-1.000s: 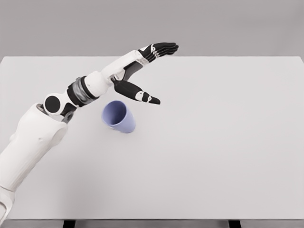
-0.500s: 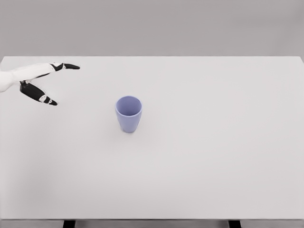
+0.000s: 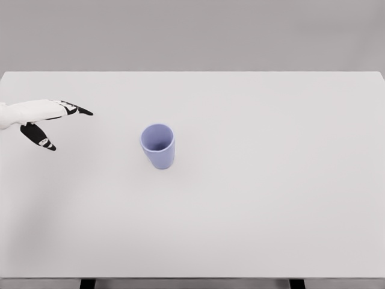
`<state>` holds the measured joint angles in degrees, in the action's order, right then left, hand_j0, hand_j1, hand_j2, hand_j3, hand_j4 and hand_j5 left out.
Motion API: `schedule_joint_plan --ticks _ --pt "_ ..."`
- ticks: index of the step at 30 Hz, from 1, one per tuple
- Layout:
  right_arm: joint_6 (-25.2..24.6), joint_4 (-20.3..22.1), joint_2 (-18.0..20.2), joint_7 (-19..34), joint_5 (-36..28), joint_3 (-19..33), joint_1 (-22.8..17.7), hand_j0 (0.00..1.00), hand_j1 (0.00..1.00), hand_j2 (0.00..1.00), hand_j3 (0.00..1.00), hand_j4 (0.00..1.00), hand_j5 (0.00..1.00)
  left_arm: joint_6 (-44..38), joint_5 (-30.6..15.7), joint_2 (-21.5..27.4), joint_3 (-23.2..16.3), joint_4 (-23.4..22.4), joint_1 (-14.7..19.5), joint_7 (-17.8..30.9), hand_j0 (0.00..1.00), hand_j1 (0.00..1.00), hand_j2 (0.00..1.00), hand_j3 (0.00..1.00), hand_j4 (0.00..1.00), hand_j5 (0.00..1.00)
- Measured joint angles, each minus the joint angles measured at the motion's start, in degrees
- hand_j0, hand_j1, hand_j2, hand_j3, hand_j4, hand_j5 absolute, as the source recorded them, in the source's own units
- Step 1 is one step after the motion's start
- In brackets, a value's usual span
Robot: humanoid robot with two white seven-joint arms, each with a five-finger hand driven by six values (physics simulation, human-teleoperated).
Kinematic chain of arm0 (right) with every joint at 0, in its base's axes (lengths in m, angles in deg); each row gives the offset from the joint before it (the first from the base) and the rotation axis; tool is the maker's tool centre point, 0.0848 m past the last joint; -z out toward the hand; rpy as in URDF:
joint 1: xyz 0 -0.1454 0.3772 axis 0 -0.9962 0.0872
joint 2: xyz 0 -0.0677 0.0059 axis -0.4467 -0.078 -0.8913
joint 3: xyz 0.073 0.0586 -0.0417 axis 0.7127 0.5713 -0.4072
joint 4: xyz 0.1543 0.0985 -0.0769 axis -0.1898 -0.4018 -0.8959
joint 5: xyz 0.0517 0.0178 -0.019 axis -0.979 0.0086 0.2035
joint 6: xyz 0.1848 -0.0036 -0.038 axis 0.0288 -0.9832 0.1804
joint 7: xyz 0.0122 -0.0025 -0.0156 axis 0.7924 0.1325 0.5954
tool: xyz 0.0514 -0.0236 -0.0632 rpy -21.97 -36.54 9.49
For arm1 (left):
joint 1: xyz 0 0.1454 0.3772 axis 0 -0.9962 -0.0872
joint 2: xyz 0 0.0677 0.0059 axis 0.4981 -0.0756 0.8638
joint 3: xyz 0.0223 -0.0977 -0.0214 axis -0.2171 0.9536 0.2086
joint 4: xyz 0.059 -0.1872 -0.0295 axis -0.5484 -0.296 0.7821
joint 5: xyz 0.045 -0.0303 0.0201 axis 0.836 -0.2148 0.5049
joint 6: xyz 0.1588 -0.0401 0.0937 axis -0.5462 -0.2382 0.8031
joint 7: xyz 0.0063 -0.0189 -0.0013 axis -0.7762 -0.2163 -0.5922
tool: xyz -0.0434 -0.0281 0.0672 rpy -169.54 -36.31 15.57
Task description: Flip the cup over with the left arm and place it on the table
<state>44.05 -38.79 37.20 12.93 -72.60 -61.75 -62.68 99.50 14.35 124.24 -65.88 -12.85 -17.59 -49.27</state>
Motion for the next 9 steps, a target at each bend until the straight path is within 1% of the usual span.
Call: schedule_joint_plan --ticks 9 --pt "0.0 0.0 0.0 0.0 0.0 0.0 0.0 1.0 1.0 1.0 1.0 1.0 1.0 0.0 0.23 -0.26 -0.01 -0.02 0.0 0.0 1.0 1.0 1.0 1.0 1.0 1.0"
